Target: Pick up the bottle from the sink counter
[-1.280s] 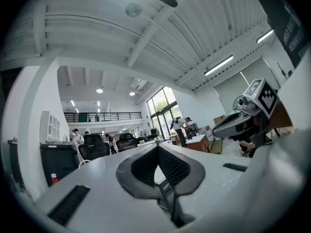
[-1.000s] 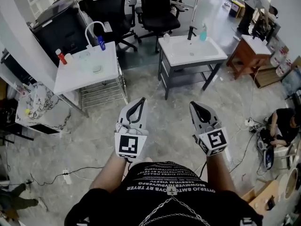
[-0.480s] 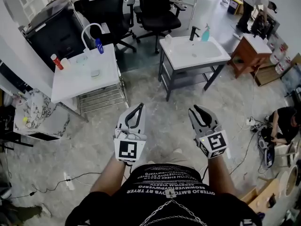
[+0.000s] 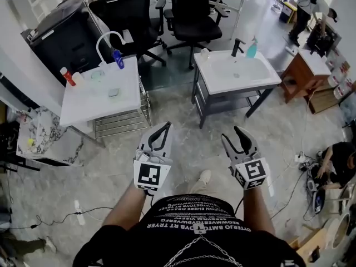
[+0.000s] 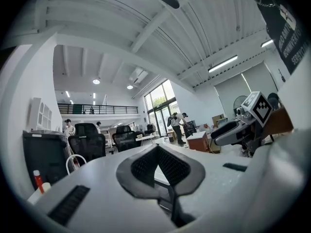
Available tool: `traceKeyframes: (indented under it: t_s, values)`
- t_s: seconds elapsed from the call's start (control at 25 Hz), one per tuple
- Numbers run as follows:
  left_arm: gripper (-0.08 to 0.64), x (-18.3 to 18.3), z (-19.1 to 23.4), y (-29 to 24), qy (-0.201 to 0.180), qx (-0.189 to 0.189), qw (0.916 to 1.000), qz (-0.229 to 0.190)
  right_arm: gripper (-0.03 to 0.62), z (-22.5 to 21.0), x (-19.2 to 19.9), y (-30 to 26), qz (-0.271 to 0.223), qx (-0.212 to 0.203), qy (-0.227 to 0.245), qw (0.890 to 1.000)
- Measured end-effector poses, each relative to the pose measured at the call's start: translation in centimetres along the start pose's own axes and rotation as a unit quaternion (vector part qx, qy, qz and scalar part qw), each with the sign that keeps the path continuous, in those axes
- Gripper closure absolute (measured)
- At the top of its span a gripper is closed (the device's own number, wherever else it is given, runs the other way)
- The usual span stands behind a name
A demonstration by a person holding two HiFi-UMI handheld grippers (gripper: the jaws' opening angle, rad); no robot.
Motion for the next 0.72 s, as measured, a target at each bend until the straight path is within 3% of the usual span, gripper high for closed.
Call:
traceKeyframes:
  t_s: [0.4,0.72]
  values:
    - [0.555,-2.9,1.5,-10.4,0.012,-0.028,0.9995,0.004,0.350,-8.7,-2.5,-7.4,0.000,-0.052,0.003,0.999]
    - [0.555,-4.1,-0.7,-18.2,0.022,-0.032,0.9991,0.015,0.321,-15.2,-2.3,-10.5,0.002,-0.082,0.007,0.997]
Point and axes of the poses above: the fingertips, and each gripper's own axes: y backward along the fingers, z to its left, x out of its underside, the point moved 6 cm from there along y, backward along the fingers, and after that the axes turned 12 degrees about z, right-handed, at the moved point
